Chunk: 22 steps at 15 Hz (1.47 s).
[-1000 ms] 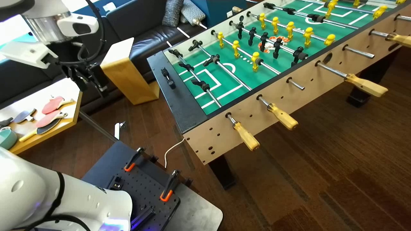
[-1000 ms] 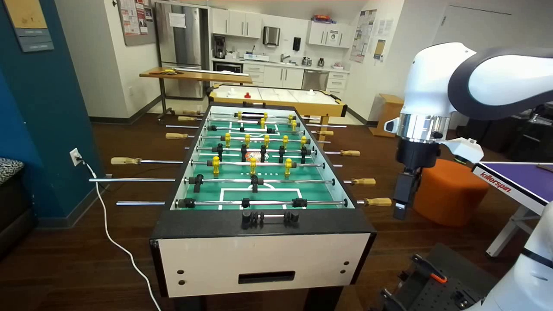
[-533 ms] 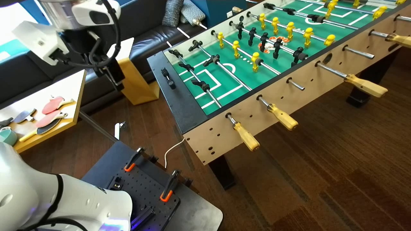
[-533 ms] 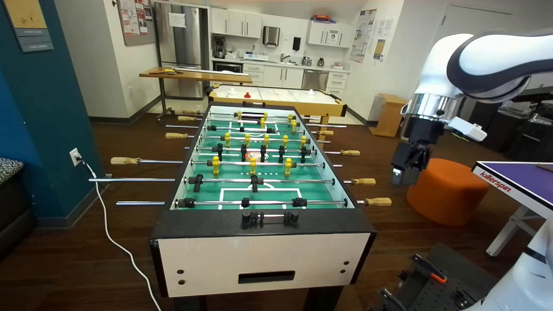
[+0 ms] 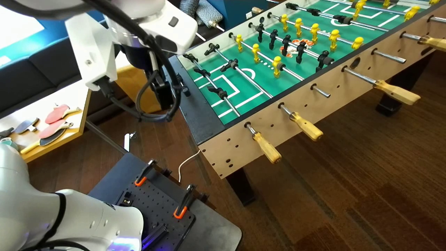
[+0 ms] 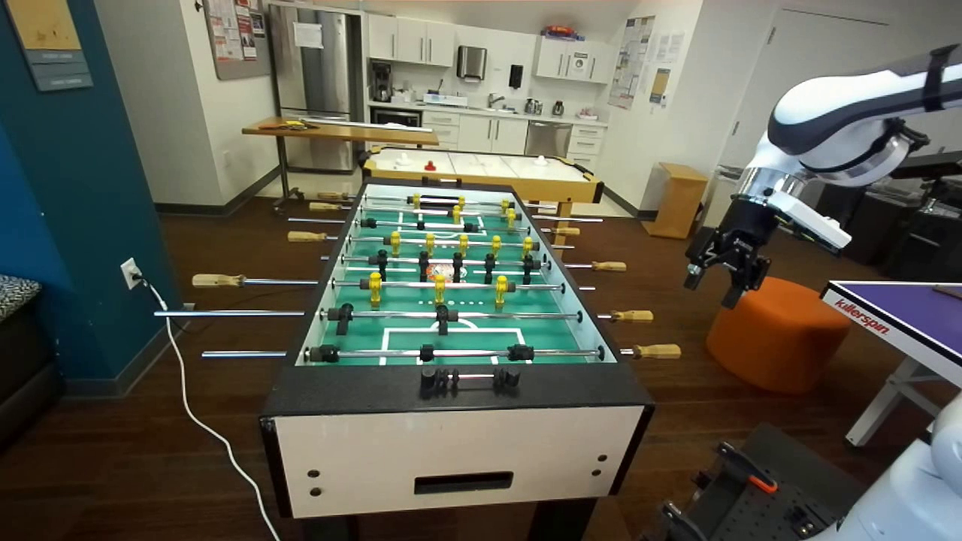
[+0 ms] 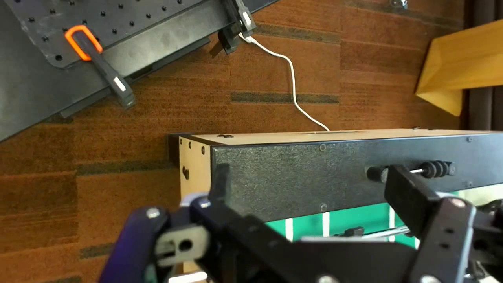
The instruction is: Twist the first rod of the foosball table
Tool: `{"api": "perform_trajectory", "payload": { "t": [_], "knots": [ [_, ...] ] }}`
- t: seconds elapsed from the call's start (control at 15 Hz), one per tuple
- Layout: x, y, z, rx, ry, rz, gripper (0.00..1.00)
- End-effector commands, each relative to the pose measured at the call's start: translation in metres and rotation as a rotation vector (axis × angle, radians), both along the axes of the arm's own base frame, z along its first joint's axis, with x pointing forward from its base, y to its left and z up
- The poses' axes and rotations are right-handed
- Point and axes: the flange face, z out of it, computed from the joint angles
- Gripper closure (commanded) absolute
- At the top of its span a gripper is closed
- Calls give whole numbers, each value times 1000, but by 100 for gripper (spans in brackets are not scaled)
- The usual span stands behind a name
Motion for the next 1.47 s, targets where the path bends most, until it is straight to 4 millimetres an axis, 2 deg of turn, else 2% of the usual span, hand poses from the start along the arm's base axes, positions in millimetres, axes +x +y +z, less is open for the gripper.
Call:
{"api": "perform_trajectory", "payload": {
  "t": [0.0, 0.13, 0.33, 0.47, 0.73, 1.07, 1.2, 1.33, 1.4],
  "knots": [
    [1, -5, -6, 7, 23, -21, 0],
    [4, -6, -14, 14, 50, -39, 0],
    [5, -6, -13, 13, 51, -40, 0],
    [11, -15, -15, 72, 66, -92, 0],
    [14, -54, -21, 216, 75, -255, 0],
    [12, -104, -47, 410, 98, -447, 0],
    [13, -116, -61, 490, 101, -514, 0],
    [16, -118, -74, 559, 106, -563, 0],
    [8, -111, -67, 498, 95, -543, 0]
  ]
}}
